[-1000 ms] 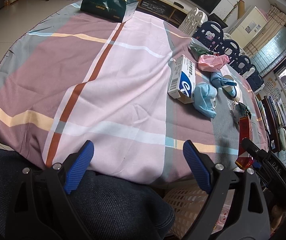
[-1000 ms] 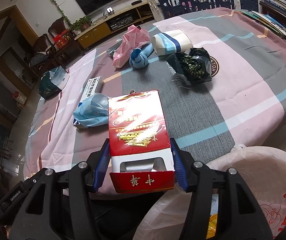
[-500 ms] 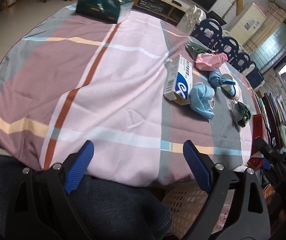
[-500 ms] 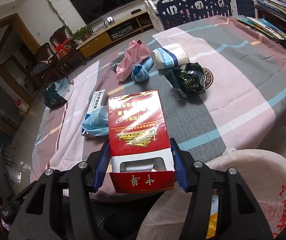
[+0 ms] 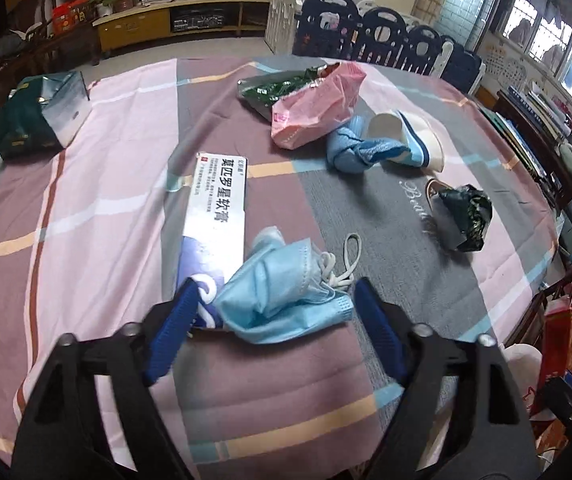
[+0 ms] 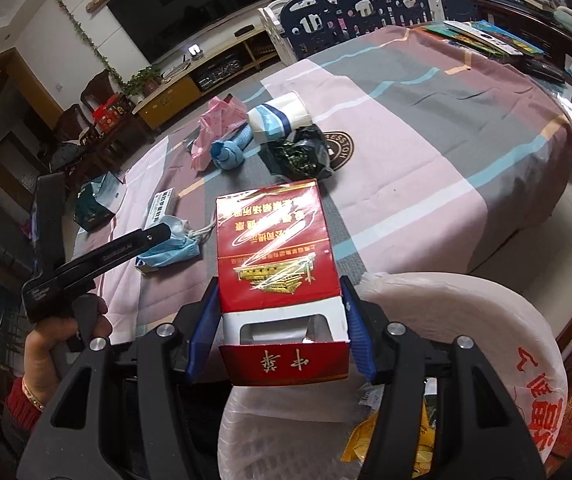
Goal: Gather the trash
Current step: 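Grasp the blue face mask with the left tool while the right tool holds the red box, then carry the blue mask and red box over the wastebasket with both tools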
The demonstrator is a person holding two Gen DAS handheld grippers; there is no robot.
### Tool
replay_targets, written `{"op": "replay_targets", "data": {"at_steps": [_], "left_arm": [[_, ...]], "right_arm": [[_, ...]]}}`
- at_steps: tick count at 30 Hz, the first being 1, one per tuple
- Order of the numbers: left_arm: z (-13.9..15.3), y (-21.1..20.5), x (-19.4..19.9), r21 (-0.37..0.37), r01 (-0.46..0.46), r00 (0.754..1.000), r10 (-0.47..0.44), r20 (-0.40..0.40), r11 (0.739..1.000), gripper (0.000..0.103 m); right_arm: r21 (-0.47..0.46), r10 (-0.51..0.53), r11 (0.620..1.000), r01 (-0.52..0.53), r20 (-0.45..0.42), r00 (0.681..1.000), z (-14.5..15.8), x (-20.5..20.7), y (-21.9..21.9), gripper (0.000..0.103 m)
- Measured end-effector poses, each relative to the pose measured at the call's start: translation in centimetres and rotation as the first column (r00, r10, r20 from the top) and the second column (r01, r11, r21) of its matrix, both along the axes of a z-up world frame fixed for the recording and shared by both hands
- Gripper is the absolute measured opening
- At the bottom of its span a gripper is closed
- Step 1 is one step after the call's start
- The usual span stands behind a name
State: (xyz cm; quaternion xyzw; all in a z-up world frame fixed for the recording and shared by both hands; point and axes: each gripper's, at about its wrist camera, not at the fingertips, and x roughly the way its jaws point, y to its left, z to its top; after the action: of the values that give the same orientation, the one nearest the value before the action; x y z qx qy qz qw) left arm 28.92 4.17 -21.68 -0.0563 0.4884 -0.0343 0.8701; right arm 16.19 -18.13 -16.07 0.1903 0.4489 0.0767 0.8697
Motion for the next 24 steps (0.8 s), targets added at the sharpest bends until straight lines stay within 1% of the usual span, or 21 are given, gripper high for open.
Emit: {"op": "replay_targets", "data": {"at_steps": [1,2,4,6,8,13,15,16,19,22,24], "left_arm": [[-0.6,0.0,0.4,-0.024,0.005,1.000,-0.005,-0.028,1.000,0.034],[-1.0,0.2,0.4,-0.046,0.002,0.999,-0.003,-0.042,0.999,0.021],[-1.1,0.6,-0.4,-0.070,-0.014,1.000,0.012,-0.026,0.997,0.016],[-0.7,1.2,-1.4,-0.093,-0.021,1.000,0.020,-0.011,0.995,0.014],[0.5,2.0,-2.9,-0.118,-0.046,0.998,0.049,0.025,0.992,0.014],[4.9,3.0,-7.7,-0.146,-0.064,0.987,0.084,0.140,0.987,0.014],[6.9,2.7,-9.9,-0.148,-0.045,0.979,0.073,0.190,0.988,0.014],[7.9,2.4,-11.1,-0.135,-0.034,0.974,0.062,0.216,0.990,0.014],[10.2,1.2,-13.7,-0.104,-0.004,0.965,0.031,0.260,0.995,0.014],[11.7,-0.2,-15.8,-0.082,0.032,0.962,-0.009,0.274,0.996,0.014],[12.5,-1.7,-17.1,-0.080,0.076,0.961,-0.052,0.273,0.994,0.014]], "right_arm": [[-0.002,-0.009,1.000,0.009,-0.002,1.000,0.0,-0.2,-0.5,0.057],[-0.002,-0.015,1.000,0.015,-0.002,1.000,0.0,-0.4,-0.8,0.057],[0.001,-0.025,1.000,0.025,0.000,1.000,0.1,-0.8,-1.5,0.057],[-0.001,-0.029,1.000,0.029,0.005,1.000,0.4,-1.1,-1.7,0.057],[-0.007,-0.025,1.000,0.025,0.016,1.000,0.9,-1.4,-1.7,0.057],[-0.035,0.000,0.999,0.002,0.053,0.999,2.7,-2.8,-1.2,0.057],[-0.059,0.013,0.998,-0.009,0.073,0.997,3.7,-3.4,-1.0,0.057],[-0.070,0.019,0.997,-0.013,0.082,0.996,4.3,-3.9,-1.1,0.057],[-0.092,0.025,0.996,-0.015,0.104,0.994,5.5,-5.2,-1.5,0.057],[-0.108,0.018,0.994,-0.005,0.118,0.993,6.8,-6.5,-2.3,0.057],[-0.108,0.004,0.994,0.009,0.126,0.992,7.7,-7.4,-3.1,0.057]]}}
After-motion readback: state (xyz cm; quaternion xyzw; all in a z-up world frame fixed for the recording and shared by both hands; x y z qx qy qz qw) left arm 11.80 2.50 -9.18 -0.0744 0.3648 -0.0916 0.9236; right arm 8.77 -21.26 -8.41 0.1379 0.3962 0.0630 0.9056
